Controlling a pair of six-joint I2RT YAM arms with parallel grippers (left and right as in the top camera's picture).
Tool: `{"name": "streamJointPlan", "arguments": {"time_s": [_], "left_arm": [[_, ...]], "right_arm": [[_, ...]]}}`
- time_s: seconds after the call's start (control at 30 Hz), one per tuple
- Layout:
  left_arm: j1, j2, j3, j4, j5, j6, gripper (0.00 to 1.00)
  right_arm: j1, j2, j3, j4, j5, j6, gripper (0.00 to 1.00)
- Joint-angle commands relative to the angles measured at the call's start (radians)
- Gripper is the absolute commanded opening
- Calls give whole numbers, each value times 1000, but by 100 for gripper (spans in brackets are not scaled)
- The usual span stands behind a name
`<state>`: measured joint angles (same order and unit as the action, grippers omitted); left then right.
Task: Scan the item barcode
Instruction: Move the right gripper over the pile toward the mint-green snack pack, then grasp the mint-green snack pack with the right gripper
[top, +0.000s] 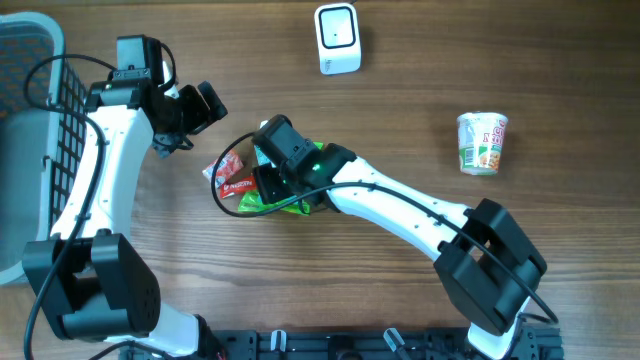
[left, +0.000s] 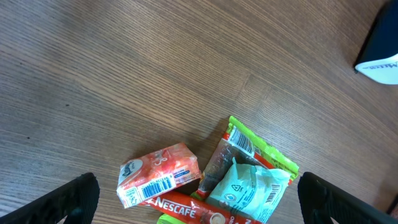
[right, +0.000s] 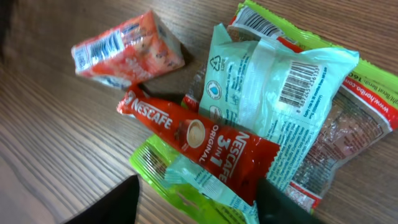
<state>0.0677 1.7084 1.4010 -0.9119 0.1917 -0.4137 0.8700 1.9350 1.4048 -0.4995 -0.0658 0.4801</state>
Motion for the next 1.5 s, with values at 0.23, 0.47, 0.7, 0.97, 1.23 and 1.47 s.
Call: {"name": "streamJointPlan", "arguments": {"time_s": [0.23,0.47,0.7,0.97,1.23,1.47], "left_arm": [[2,0,0,3,-2,-6,100],[2,0,0,3,-2,-6,100],[2,0,0,3,-2,-6,100],[2,0,0,11,-2,-7,100],[3,1,0,2,-2,-13,100],[-21,23,-28,3,18,-13,4]], "right_arm": [[-1,114,-10,66,28,95,53],[-5,21,-8,81,58,-54,5],[-2,5,-8,140,-130,-55,50],[-12,11,-8,142,-89,-104,66],[-221,12,-9,13,-233,-89,58],[-281,28,-46,-3,-344,-106,54]]}}
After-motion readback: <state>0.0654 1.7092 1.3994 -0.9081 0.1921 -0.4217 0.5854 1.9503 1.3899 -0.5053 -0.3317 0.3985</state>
